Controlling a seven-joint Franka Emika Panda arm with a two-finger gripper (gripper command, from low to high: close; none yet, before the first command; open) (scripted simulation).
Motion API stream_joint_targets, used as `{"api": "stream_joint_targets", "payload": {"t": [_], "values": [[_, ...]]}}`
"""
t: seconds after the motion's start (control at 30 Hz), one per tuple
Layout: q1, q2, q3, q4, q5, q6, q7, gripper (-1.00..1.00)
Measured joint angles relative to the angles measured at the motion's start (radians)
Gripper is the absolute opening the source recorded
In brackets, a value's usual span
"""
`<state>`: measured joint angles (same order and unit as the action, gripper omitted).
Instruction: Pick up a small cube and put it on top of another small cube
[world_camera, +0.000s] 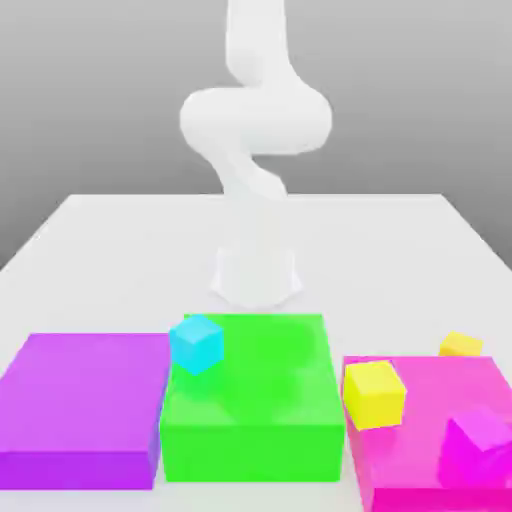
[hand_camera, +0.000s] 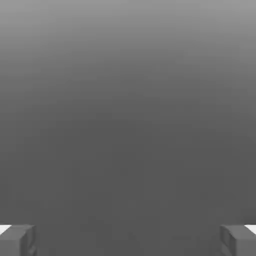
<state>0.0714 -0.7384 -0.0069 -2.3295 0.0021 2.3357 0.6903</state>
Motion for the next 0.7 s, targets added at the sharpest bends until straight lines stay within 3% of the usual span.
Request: {"api": "stream_joint_targets", "payload": {"t": [0.7], "values": [[0.523,0.518,0.022,-0.248,0.05,0.3,-0.945,0.0]]}}
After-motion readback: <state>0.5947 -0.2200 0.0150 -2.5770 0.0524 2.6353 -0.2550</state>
